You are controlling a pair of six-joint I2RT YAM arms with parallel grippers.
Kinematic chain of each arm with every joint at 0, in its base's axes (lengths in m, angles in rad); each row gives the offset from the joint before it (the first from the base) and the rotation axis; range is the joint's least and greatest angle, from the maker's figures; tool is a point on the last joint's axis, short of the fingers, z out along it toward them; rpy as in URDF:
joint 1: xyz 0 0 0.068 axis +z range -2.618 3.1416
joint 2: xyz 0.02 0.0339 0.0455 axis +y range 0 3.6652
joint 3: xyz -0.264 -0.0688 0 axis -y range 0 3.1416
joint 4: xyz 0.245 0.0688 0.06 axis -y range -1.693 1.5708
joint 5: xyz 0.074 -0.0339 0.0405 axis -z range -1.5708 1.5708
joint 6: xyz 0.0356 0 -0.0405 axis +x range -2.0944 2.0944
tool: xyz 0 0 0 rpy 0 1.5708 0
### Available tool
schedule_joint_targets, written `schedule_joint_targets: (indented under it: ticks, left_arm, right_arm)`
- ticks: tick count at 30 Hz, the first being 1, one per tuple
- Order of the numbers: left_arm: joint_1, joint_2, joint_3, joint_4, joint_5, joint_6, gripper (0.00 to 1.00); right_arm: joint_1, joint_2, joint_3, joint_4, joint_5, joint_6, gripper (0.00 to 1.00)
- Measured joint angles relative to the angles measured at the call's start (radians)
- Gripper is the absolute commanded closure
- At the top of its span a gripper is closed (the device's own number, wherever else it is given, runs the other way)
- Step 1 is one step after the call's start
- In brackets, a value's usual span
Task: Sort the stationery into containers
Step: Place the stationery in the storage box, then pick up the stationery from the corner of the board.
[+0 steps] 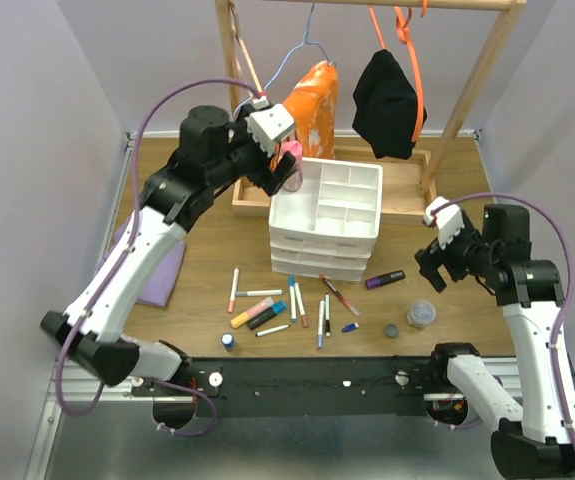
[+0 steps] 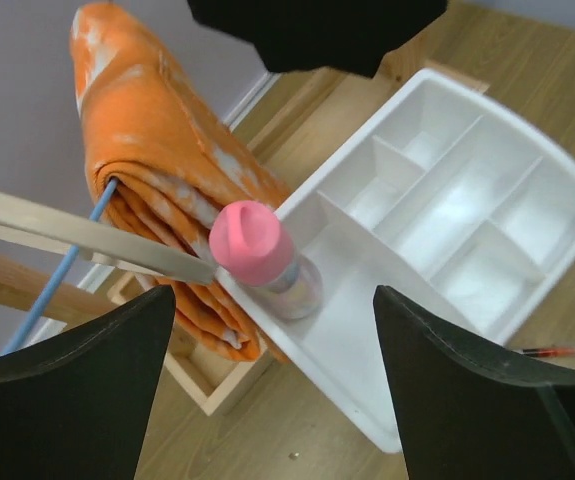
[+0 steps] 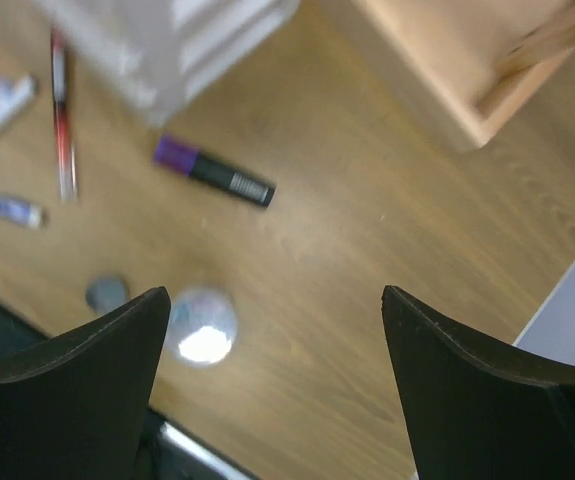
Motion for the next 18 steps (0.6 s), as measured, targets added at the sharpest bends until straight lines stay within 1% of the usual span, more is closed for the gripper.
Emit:
schedule_joint_targets:
  ticks: [1, 3, 4, 5, 8, 10, 11, 14, 18]
  left_arm:
    - [-0.002, -0.048, -0.042, 0.016, 0.024, -0.008, 0.01]
    - [-0.008, -0.132, -0.116, 0.029, 0.06, -0.024, 0.01]
    - [-0.01, -0.177, -0.164, 0.038, 0.083, -0.046, 0.01]
    - [-0.012, -0.2, -0.191, 0.045, 0.089, -0.054, 0.01]
    - [-0.015, -0.308, -0.398, 0.114, 0.105, -0.116, 0.01]
    - [-0.014, -0.359, -0.543, 0.115, 0.107, -0.147, 0.01]
    - [-0.014, -0.365, -0.592, 0.103, 0.107, -0.158, 0.01]
    - [-0.013, -0.364, -0.662, 0.085, 0.105, -0.172, 0.01]
    - [-0.004, -0.365, -0.663, 0.083, 0.104, -0.175, 0.01]
  right_arm:
    - [0.0, 0.004, -0.003, -0.074, -0.007, -0.09, 0.07]
    - [0.0, 0.002, -0.041, -0.151, -0.011, -0.201, 0.06]
    - [0.0, -0.008, -0.08, -0.195, -0.01, -0.285, 0.06]
    - [0.0, -0.017, -0.113, -0.229, -0.009, -0.326, 0.06]
    - [0.0, -0.037, -0.195, -0.285, -0.007, -0.452, 0.08]
    - [0.0, -0.034, -0.224, -0.304, -0.006, -0.503, 0.1]
    - [0.0, -0.027, -0.232, -0.309, -0.006, -0.53, 0.11]
    - [0.0, 0.019, -0.248, -0.307, -0.007, -0.59, 0.12]
    - [0.0, 0.069, -0.286, -0.299, -0.006, -0.668, 0.13]
